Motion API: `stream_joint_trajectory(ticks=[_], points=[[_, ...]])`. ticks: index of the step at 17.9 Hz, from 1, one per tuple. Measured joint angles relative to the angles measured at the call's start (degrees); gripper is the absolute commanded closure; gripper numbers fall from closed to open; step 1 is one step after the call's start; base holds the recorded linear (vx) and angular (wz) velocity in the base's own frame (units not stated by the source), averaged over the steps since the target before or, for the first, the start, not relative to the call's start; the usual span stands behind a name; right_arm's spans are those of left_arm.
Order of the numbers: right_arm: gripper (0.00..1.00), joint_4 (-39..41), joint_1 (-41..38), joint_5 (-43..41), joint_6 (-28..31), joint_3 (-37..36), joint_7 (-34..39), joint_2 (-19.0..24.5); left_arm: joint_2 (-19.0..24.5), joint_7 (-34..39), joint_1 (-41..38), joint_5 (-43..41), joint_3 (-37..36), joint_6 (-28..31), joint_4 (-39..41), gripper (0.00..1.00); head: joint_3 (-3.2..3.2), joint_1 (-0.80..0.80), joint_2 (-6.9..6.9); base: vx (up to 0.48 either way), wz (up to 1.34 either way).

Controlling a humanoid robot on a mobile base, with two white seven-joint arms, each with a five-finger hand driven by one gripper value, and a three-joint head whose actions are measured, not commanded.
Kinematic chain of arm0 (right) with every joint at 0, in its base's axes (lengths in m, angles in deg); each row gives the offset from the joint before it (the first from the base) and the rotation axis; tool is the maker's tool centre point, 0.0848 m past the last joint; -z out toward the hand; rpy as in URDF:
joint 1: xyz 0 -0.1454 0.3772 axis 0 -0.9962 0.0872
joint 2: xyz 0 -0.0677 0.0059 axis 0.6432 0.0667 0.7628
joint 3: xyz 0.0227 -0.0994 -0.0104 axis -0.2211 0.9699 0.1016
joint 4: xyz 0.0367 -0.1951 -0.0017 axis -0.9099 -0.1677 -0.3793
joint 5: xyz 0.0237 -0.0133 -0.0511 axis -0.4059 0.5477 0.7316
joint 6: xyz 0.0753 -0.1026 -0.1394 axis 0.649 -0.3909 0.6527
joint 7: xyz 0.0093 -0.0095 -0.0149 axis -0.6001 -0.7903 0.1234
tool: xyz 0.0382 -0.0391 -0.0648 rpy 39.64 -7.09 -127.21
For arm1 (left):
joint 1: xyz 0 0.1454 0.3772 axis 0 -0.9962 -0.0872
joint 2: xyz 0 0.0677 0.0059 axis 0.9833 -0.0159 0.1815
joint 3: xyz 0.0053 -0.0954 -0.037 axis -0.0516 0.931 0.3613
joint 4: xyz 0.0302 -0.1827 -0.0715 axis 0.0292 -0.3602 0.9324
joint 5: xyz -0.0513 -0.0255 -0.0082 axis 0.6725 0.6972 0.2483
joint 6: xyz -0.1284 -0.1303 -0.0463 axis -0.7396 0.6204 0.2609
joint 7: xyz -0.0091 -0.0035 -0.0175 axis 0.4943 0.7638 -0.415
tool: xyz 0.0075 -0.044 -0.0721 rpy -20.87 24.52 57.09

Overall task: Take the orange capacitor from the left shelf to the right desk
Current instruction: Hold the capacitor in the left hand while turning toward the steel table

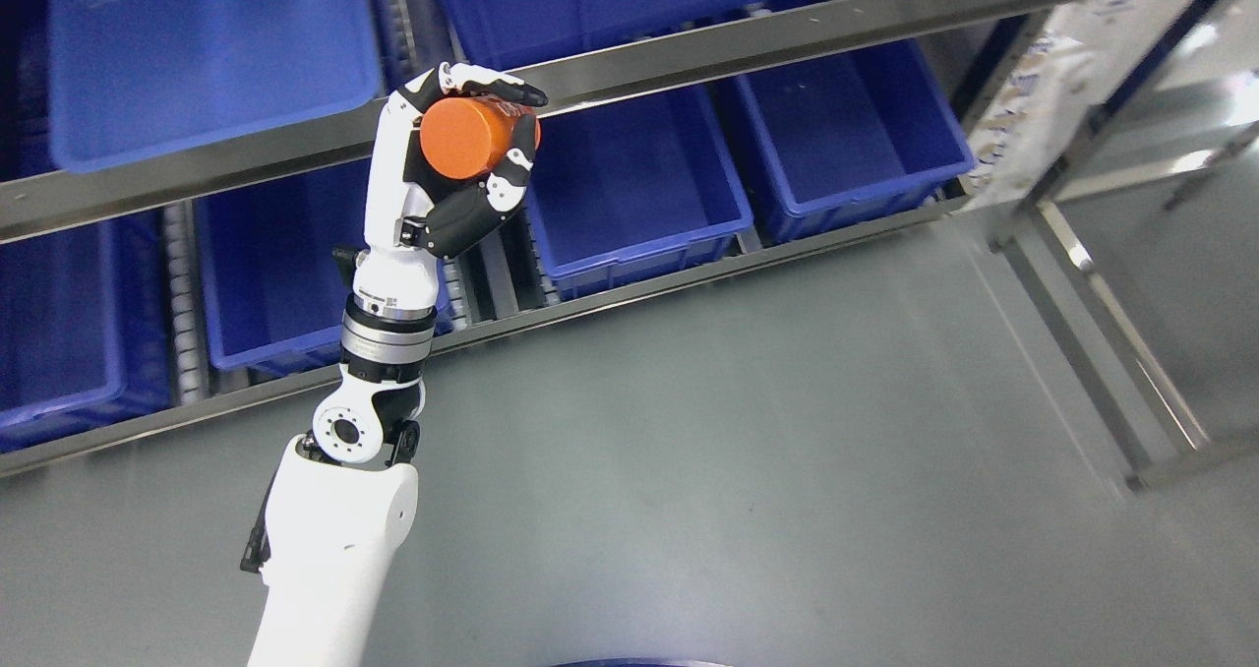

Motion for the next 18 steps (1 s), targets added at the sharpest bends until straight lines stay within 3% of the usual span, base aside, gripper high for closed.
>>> stream_joint_trajectory(ticks=[9,18], points=[[0.00,0.00,0.04,0.00,0.00,0.00,0.00,-0.01,0.00,0.12,0.34,0.00,-1.61,0.11,-0.04,0.98,0.00,0.00,0.00,0.039,-0.72],[0.00,0.00,-0.01,0.00,0.00,0.00,0.00,-0.01,0.00,0.19,0.52,0.01,-2.97,0.22,-0.12,0.98,0.00,0.00,0.00,0.178,-0.47]])
